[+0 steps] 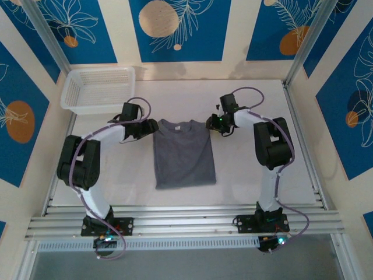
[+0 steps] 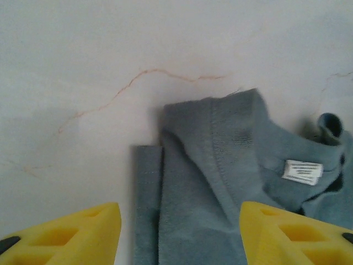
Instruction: Fold the inside-out t-shirt
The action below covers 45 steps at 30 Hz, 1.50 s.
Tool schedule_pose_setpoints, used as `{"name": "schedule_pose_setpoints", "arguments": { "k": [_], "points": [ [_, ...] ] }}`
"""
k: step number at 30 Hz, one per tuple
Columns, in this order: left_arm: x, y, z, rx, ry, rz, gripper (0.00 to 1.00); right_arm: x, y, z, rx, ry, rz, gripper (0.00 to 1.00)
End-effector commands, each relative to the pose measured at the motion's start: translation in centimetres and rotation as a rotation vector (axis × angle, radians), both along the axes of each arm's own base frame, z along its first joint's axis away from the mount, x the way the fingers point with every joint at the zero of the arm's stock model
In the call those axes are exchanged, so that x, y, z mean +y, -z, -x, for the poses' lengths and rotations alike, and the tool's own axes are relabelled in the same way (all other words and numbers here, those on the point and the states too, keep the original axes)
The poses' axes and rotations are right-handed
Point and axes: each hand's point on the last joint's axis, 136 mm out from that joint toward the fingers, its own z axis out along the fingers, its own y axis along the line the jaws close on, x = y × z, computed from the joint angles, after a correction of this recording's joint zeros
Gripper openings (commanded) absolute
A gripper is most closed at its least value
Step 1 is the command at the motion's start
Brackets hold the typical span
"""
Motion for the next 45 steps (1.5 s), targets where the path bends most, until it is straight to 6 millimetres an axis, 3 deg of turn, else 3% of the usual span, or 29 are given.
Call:
{"name": "schedule_pose_setpoints", "arguments": {
  "k": [1,5,10,14,19,24,27,30,35,39,45],
  "points": [
    [-0.8,0.6,-0.1,0.022,0.047,0.022,0.61,1.8,0.0,0.1,0.01,-0.074,-0.011,0.39],
    [-1.0,1.8,-0.5,0.05,0.052,0.024,0.63,2.4,0.9,0.2,0.035,-0.076,-0.017,0.38],
    [-1.9,2.9,-1.2,0.077,0.059,0.06,0.62,2.4,1.5,0.2,0.057,-0.071,-0.017,0.28],
    [-3.2,2.8,-1.8,0.078,0.074,0.117,0.52,2.4,1.6,0.3,0.068,-0.068,-0.015,0.26],
    [-4.2,2.9,-1.8,0.09,0.092,0.139,0.31,2.2,1.7,0.4,0.075,-0.061,-0.004,0.24],
    [-3.9,3.6,-1.4,0.104,0.091,0.115,0.24,2.1,1.8,0.4,0.081,-0.052,-0.008,0.23],
    [-3.9,3.7,-1.4,0.106,0.1,0.11,0.14,2.1,1.8,0.4,0.083,-0.05,-0.011,0.22],
    [-3.8,3.8,-1.4,0.108,0.101,0.093,0.0,2.2,0.9,0.5,0.07,-0.046,-0.033,0.26],
    [-3.3,3.4,-1.2,0.099,0.111,0.062,0.0,0.2,-2.3,0.9,-0.005,0.031,-0.048,0.48],
    [-3.2,3.1,-1.0,0.096,0.127,0.054,0.0,-1.3,-1.3,1.5,0.02,0.08,-0.068,0.49],
    [-3.2,2.9,-1.2,0.094,0.121,0.055,0.0,0.1,0.3,1.5,0.06,0.037,-0.067,0.46]
  ]
}}
